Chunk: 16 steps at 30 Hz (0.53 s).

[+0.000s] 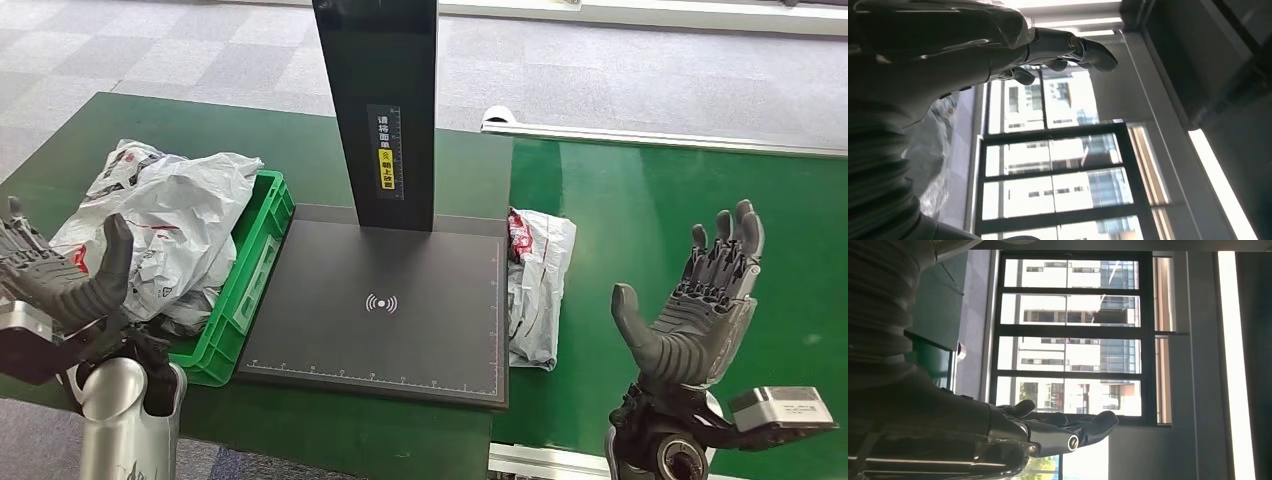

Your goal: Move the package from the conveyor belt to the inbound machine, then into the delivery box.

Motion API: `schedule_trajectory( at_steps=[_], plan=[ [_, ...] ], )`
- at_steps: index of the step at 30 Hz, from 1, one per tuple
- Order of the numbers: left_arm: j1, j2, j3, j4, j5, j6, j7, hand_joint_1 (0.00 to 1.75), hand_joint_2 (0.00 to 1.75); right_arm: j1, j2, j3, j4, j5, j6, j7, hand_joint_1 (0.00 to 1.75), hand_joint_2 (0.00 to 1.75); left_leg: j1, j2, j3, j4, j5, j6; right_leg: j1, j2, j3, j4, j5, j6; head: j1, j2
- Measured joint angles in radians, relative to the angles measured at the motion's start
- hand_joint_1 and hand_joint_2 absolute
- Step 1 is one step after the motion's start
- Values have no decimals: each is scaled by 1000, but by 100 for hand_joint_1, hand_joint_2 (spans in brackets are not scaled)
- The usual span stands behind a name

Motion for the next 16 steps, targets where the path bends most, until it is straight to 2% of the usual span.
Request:
schedule_trajectory(
  at_steps=[4,7,11,16],
  plan=[
    [74,-4,-200,-45,-36,-109,1,0,175,2,0,13,45,5,28,25,0,175,0,-1,0,0,0,0,0,0,0,0,0,0,0,0],
    [106,-12,-314,-20,24,-202,45,0,175,8,0,24,82,-8,41,43,0,175,0,-1,0,0,0,0,0,0,0,0,0,0,0,0],
    [138,-31,-408,130,126,-335,76,0,175,39,-2,50,137,-22,53,57,0,175,0,-1,0,0,-1,0,0,0,0,0,0,0,0,0],
    [159,-39,-471,309,168,-383,47,0,175,90,-3,78,174,-17,28,60,0,175,0,-1,-1,0,-1,0,0,0,-1,0,-1,0,0,0]
  ],
)
